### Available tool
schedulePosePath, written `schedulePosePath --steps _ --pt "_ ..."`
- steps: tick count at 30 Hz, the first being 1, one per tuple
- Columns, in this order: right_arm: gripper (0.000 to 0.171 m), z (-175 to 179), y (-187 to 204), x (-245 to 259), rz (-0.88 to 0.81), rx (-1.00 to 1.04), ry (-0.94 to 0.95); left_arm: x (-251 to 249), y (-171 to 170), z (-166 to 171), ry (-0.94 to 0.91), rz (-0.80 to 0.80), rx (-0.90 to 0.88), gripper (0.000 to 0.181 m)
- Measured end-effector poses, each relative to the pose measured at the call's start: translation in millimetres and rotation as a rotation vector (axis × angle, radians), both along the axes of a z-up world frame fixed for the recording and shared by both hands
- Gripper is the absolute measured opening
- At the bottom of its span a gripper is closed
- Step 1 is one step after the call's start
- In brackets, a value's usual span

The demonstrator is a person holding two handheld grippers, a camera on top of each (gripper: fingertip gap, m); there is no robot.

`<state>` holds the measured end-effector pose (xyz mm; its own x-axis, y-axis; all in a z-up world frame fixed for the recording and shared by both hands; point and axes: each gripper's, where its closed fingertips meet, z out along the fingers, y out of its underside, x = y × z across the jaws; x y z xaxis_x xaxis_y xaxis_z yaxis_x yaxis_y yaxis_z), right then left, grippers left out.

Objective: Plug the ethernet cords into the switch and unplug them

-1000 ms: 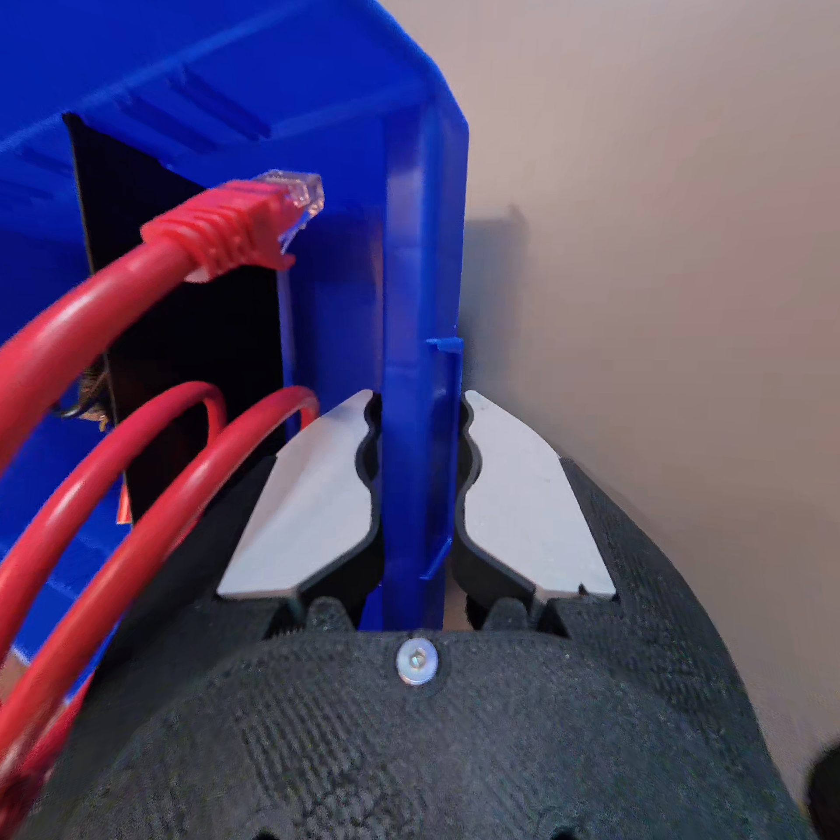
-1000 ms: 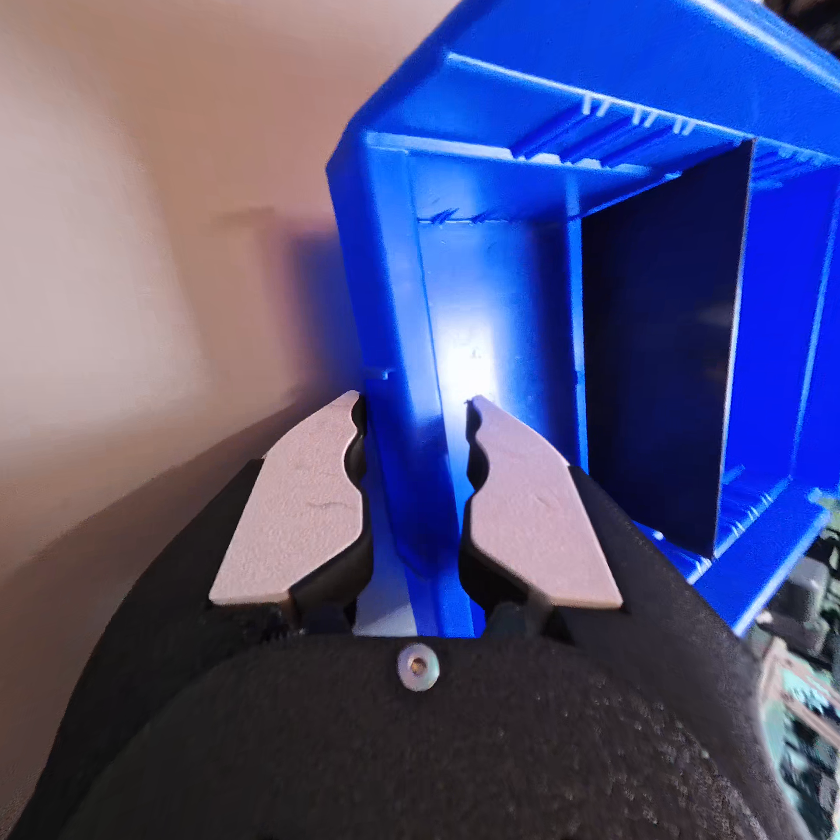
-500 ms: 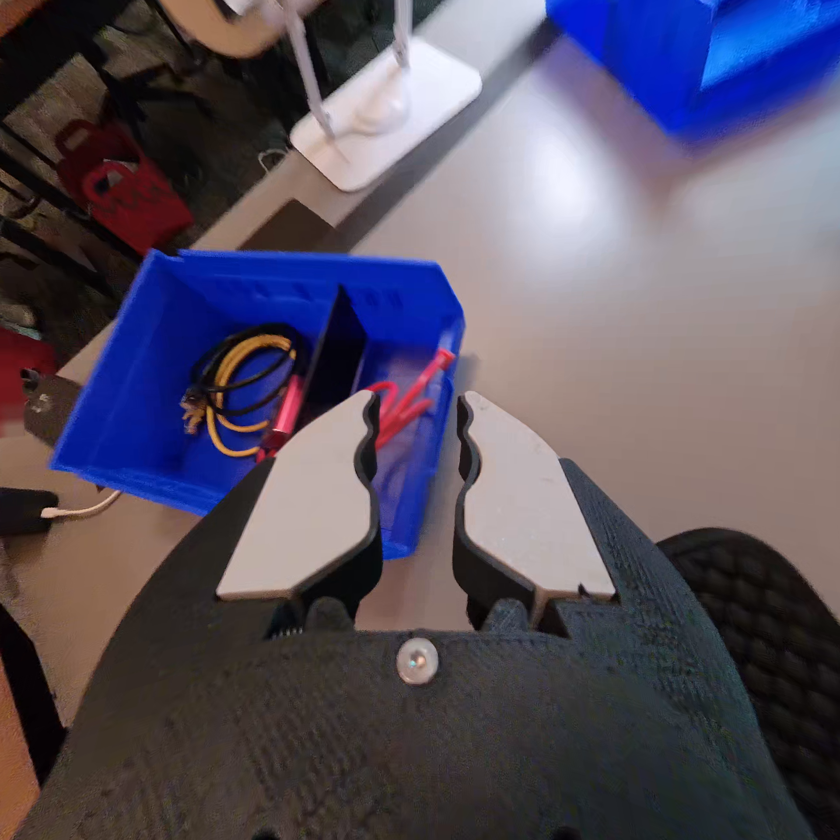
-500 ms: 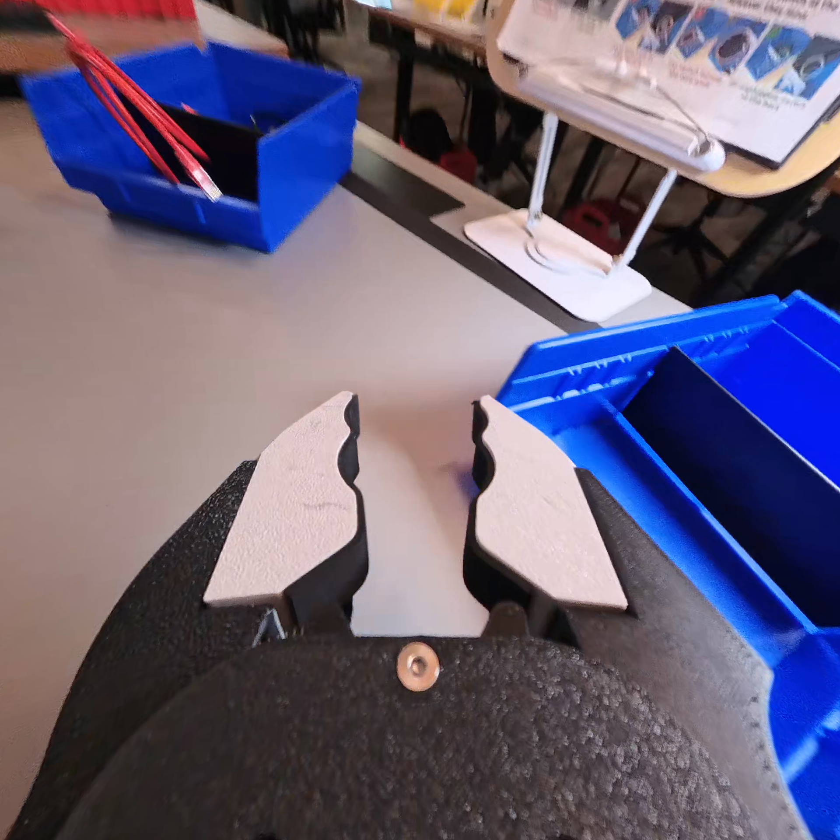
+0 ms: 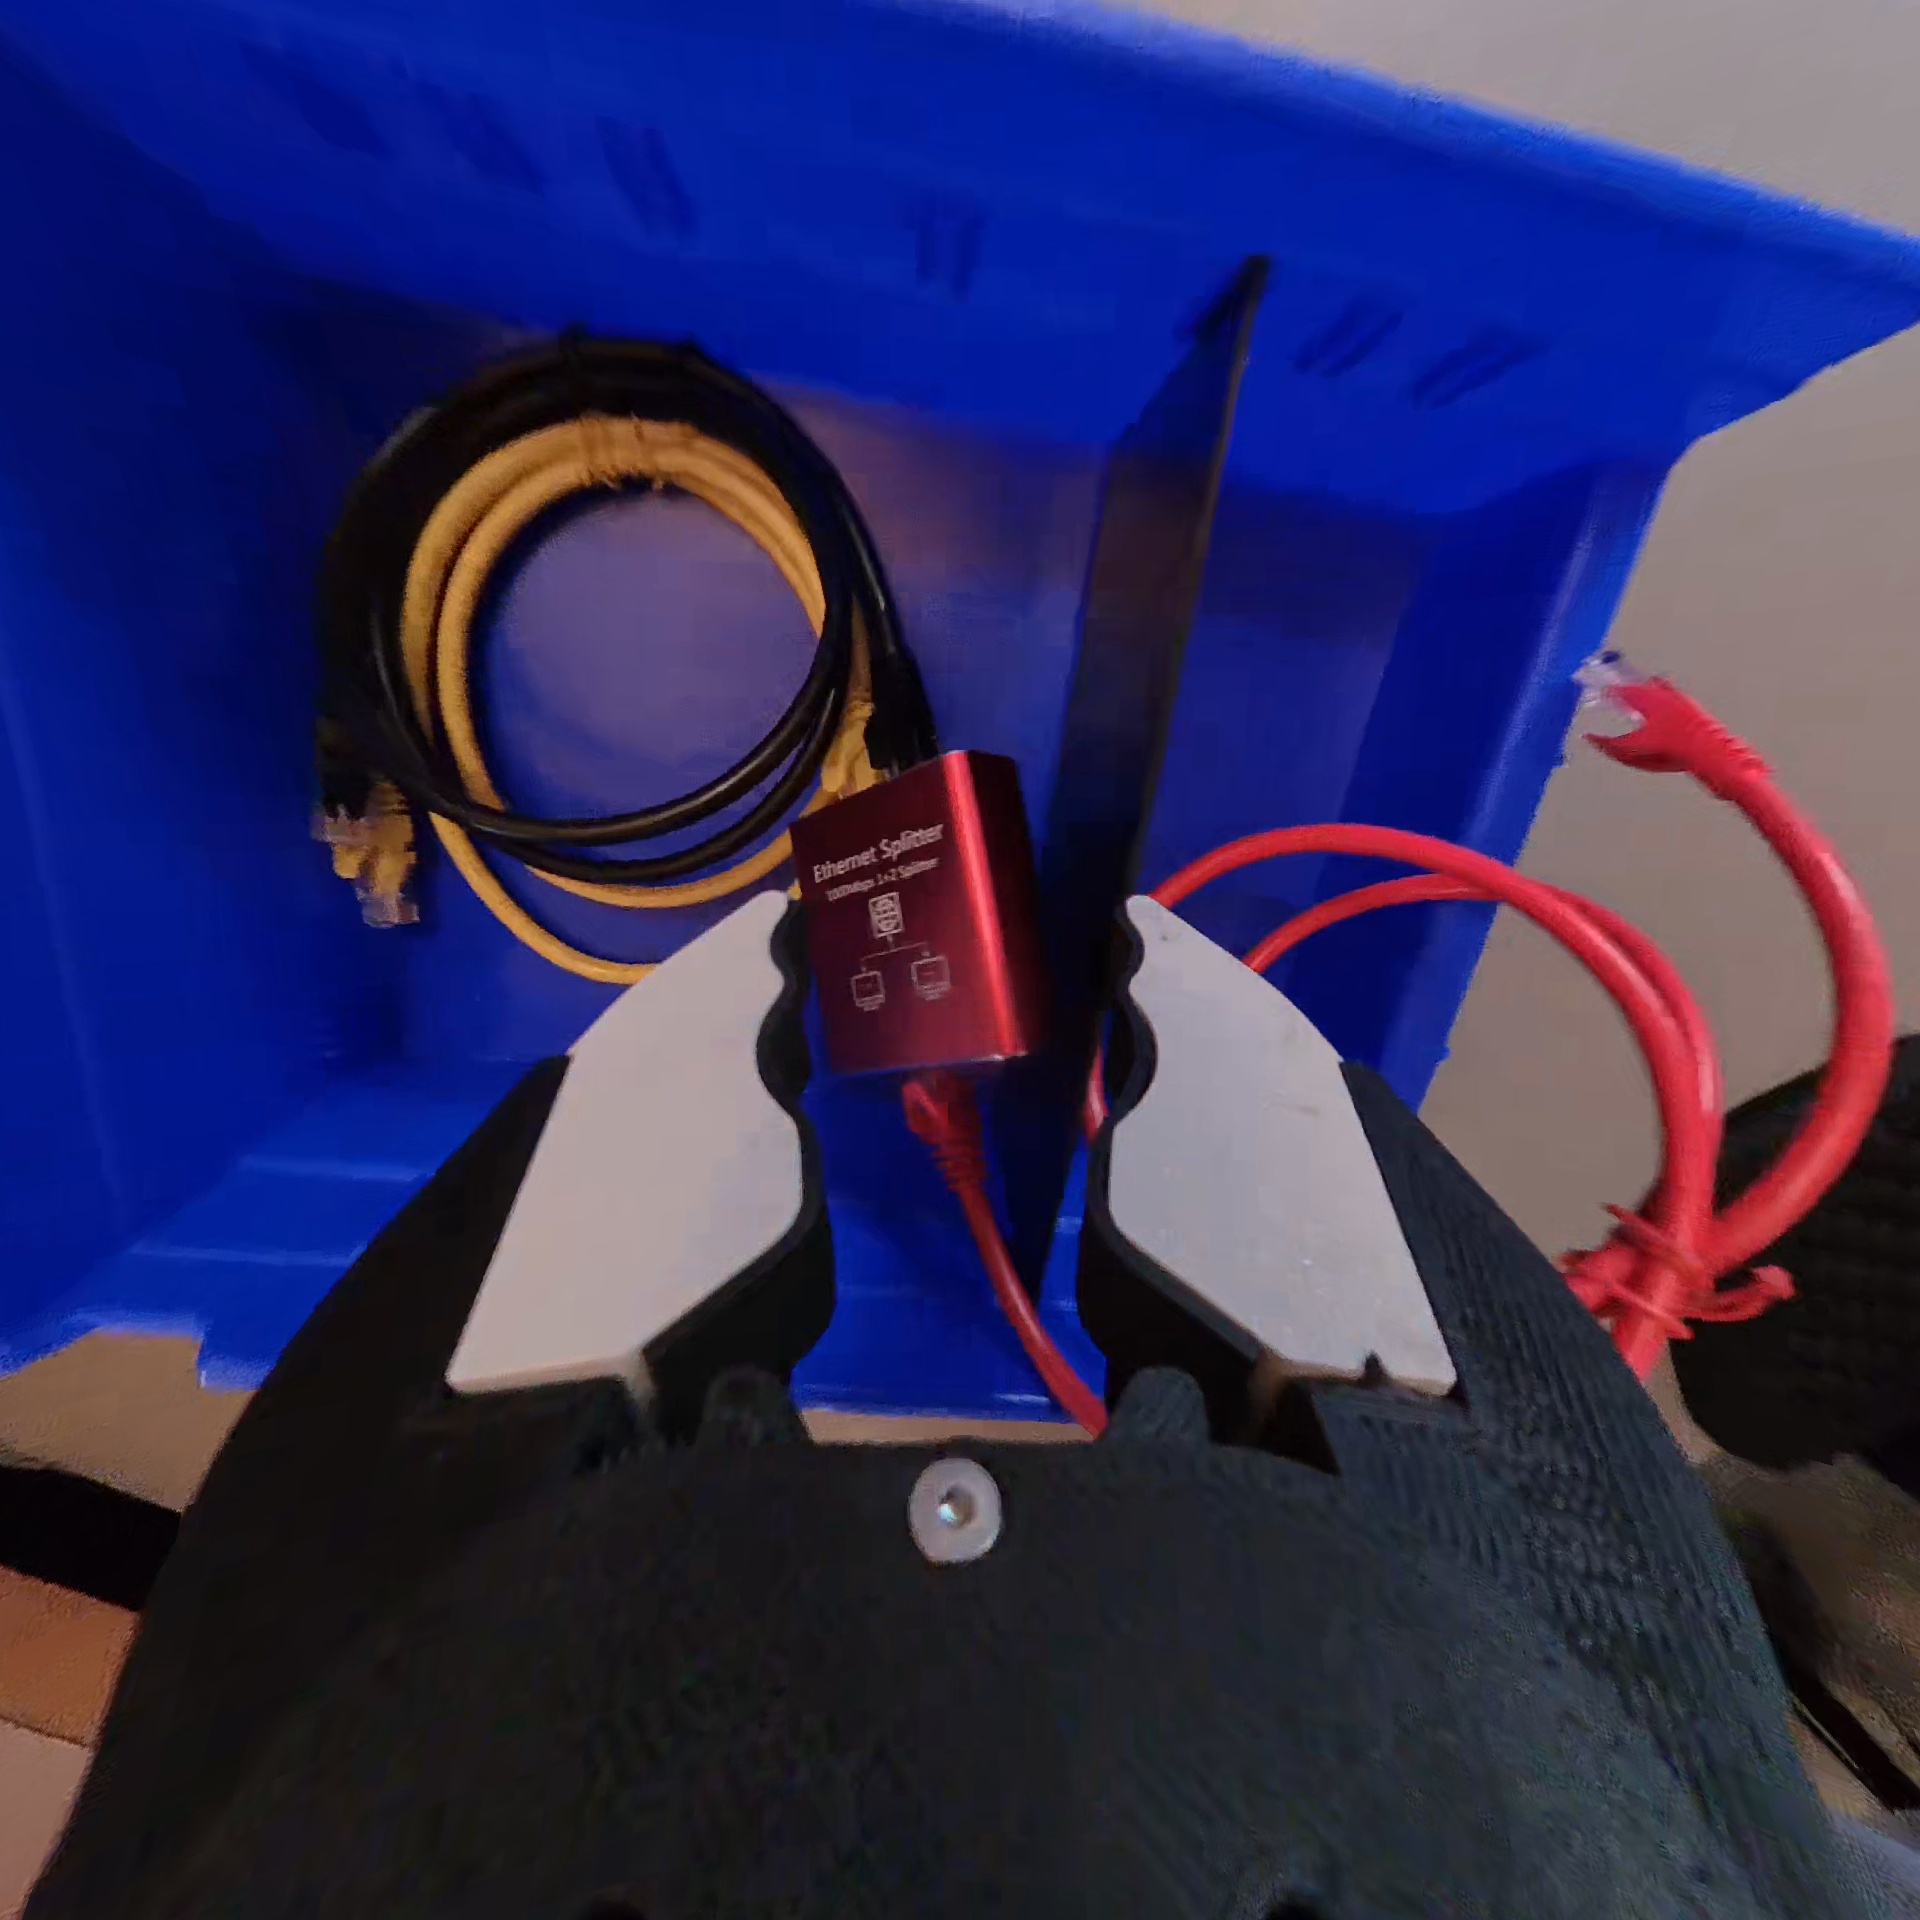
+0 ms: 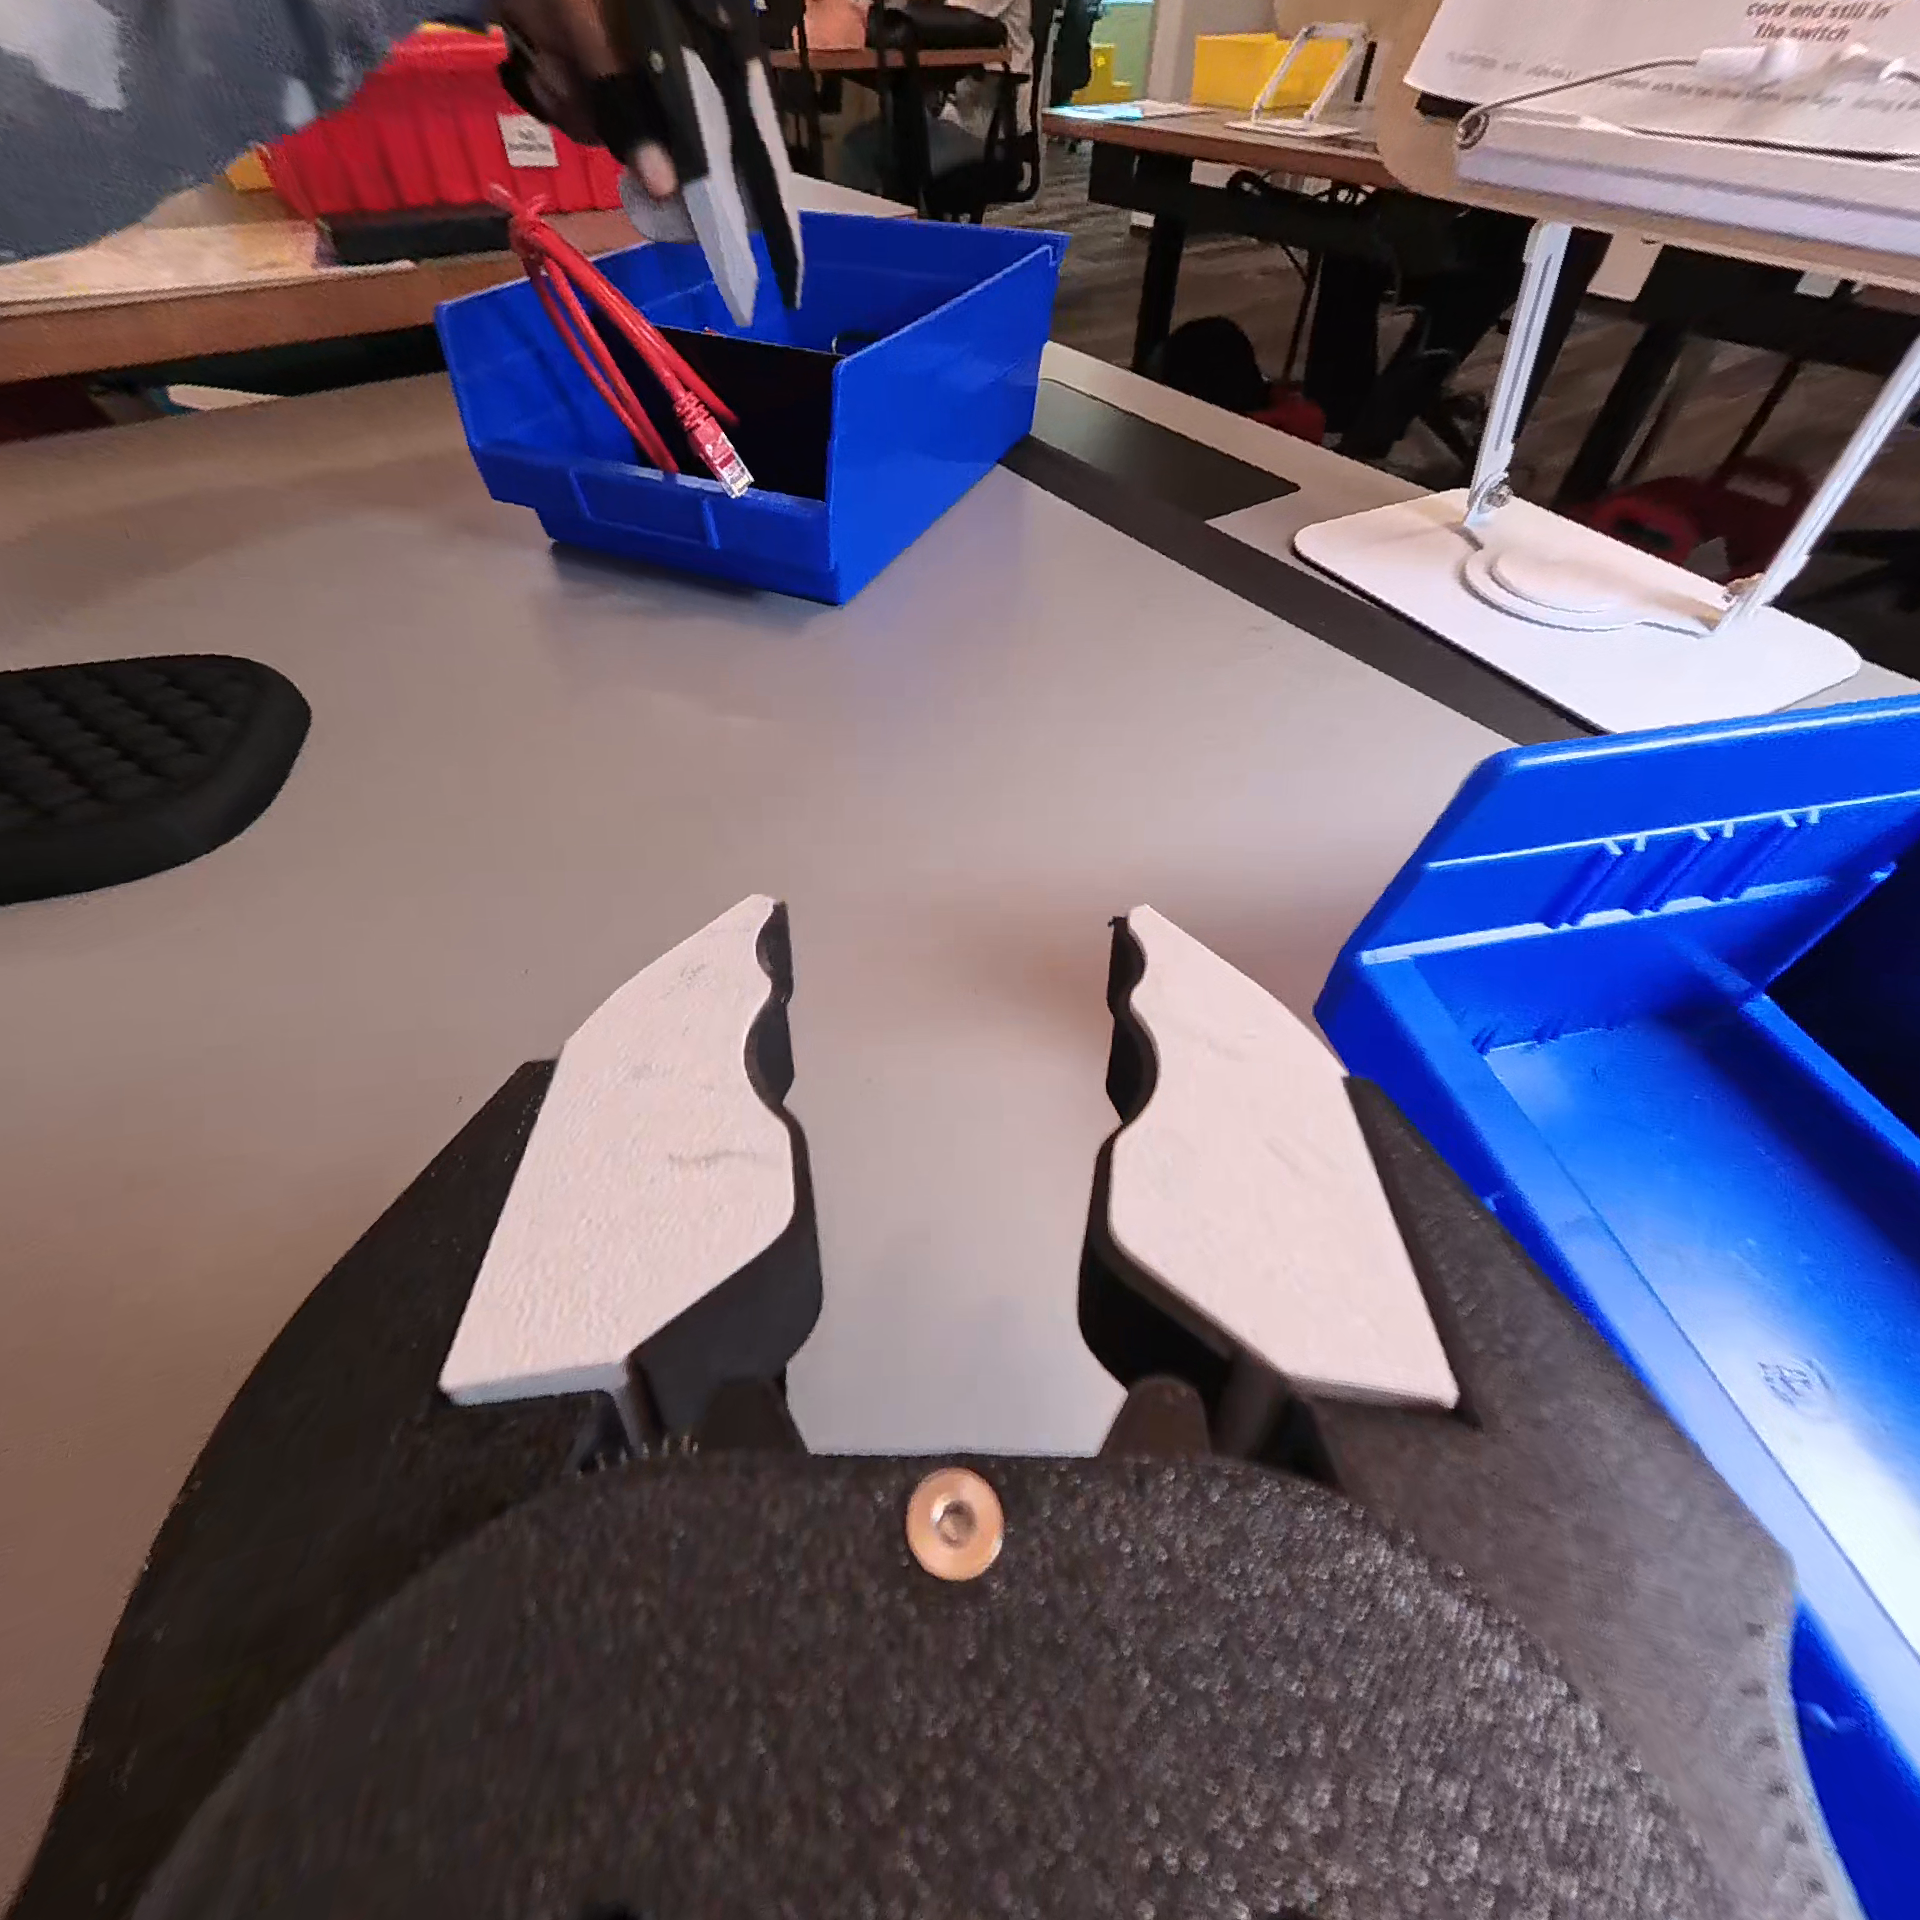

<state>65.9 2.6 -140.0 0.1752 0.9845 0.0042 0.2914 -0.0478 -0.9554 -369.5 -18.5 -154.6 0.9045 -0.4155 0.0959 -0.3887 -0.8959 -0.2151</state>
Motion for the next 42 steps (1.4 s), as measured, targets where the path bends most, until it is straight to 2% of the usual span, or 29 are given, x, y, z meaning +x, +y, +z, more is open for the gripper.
schedulePosePath --steps 1,11,13,20,23,29,36,42 --pt "0.059 1 1 2 0.001 0.005 0.001 -3 0 -5 -0.023 0.007 -0.038 0.058" --pt "0.057 -2 8 7 0.008 -0.026 0.020 -11 -19 -37 -0.252 0.161 -0.371 0.069" --pt "0.056 -4 7 5 0.018 -0.035 0.016 -7 -23 -42 -0.299 0.203 -0.430 0.066" --pt "0.055 -9 3 2 0.034 -0.037 0.001 -3 -25 -42 -0.373 0.229 -0.484 0.065" --pt "0.054 -10 4 3 0.030 -0.032 -0.007 1 -28 -42 -0.370 0.185 -0.513 0.065" --pt "0.052 -7 3 5 0.024 -0.010 -0.004 -8 -15 -26 -0.274 0.100 -0.333 0.065" --pt "0.051 -1 -1 5 0.026 0.014 0.003 -21 -3 43 -0.100 0.016 -0.052 0.064" --pt "0.050 5 -7 3 0.037 0.039 0.008 -15 -16 93 0.135 -0.095 0.043 0.064"
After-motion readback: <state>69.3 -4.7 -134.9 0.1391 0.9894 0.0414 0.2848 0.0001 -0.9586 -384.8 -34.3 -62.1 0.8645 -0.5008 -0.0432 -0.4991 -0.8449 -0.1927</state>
